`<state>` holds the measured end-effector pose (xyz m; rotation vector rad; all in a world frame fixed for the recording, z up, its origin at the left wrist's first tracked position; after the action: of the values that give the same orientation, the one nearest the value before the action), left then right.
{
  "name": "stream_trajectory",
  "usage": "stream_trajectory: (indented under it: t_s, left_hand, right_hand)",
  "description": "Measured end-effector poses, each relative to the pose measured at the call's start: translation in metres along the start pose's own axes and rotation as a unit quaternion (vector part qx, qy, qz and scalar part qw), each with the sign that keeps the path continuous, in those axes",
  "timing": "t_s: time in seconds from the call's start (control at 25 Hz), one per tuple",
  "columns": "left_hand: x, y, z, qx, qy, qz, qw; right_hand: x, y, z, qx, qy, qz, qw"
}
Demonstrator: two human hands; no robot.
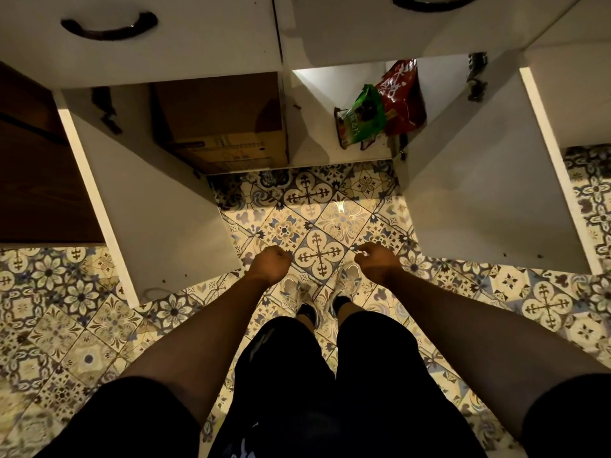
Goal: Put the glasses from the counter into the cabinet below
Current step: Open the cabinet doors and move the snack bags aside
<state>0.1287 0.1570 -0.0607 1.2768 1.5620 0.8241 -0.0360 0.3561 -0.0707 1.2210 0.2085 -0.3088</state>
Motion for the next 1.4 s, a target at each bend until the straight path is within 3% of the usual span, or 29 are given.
stream_trajectory:
  t_s: [0.44, 0.84, 1.08, 1.4]
  left_hand:
    - [0.016, -0.067, -0.022, 0.017, -0.074, 0.033, 0.997]
    - [0.066, -0.161, -0.028, 0.017, -0.111, 0.043, 0.993]
    - [0.093, -0.244, -0.065, 0.017, -0.122, 0.004, 0.992]
    - [0.116, -0.344, -0.093, 0.027, -0.154, -0.011, 0.988]
  right_hand:
    - [0.024, -0.051, 0.008, -0.001, 0.040, 0.012, 0.999]
    - [0.022, -0.155, -0.041, 0.005, 0.050, 0.028, 0.998]
    - [-0.005, -0.242, -0.070, 0.000, 0.073, 0.051, 0.996]
    - [-0.055, -0.333, -0.087, -0.020, 0.119, 0.021, 0.992]
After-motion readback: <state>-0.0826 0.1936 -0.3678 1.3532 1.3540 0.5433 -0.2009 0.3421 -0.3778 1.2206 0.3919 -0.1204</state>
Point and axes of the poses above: each hand's wrist, its own y-axis away from the middle knuckle, its own x-axis out of the palm, z = x × y, the point moved 6 cm from there along -y, towards the middle knuckle, and after that the axes turned 10 degrees about z, right-handed, at the moved point
